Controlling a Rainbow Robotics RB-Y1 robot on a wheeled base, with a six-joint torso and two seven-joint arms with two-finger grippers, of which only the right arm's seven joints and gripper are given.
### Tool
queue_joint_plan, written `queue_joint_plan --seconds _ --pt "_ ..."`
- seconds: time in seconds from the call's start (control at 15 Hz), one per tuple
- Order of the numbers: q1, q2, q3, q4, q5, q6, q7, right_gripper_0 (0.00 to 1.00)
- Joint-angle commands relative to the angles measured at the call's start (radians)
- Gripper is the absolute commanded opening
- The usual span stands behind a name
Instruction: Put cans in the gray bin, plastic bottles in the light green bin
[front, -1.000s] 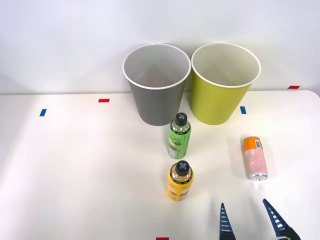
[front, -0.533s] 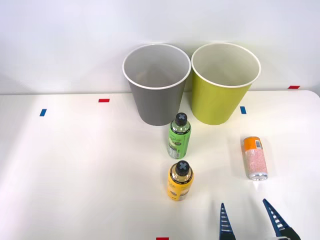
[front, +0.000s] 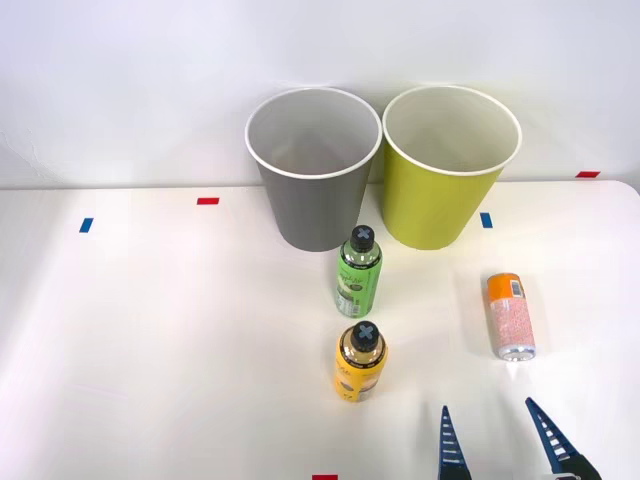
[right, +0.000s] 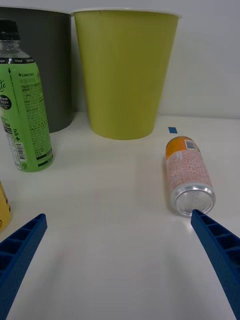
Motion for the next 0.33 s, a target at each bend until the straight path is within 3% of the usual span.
queue_joint_plan --seconds 0.07,0.33 --pt "0.000 0.000 0.000 0.000 0.000 0.000 0.000 1.00" --pt "0.000 0.000 0.000 0.000 0.000 0.000 0.000 1.00"
